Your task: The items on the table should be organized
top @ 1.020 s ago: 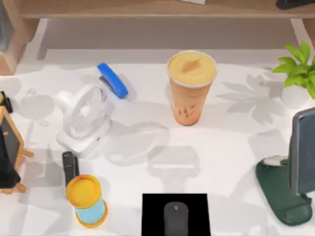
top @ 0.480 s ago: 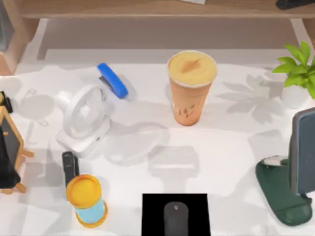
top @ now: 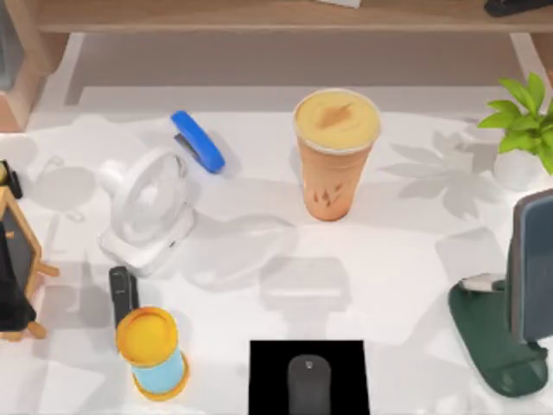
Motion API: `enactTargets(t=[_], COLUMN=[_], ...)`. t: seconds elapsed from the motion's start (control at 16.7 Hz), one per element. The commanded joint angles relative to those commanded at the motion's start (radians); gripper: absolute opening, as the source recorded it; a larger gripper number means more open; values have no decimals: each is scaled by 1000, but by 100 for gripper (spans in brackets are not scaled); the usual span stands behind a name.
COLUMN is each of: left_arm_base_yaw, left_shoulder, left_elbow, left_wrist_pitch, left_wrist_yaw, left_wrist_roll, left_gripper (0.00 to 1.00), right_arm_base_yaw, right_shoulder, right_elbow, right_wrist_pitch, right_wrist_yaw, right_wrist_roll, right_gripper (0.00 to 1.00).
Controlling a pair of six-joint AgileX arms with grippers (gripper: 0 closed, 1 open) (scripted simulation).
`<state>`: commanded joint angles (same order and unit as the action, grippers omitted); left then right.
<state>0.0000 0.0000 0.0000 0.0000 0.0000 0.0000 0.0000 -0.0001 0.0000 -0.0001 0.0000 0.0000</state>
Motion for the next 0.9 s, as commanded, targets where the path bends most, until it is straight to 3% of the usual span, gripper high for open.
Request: enactTargets(t=[0.42,0.9], left_arm_base_yaw=[-57,-406], left_shoulder=[96,699], left_elbow=[31,212], left_wrist_pitch=[56,365], left_wrist_yaw=[-42,-258], left_wrist_roll=[-1,-3], left_gripper=[100,100], right_arm_base_yaw=[0,0], right_shoulder=[0,0], right_elbow=[0,0], right_wrist_pitch=[0,0], right_wrist_yaw=[0,0], right_wrist_roll=[0,0], right_gripper=[100,100])
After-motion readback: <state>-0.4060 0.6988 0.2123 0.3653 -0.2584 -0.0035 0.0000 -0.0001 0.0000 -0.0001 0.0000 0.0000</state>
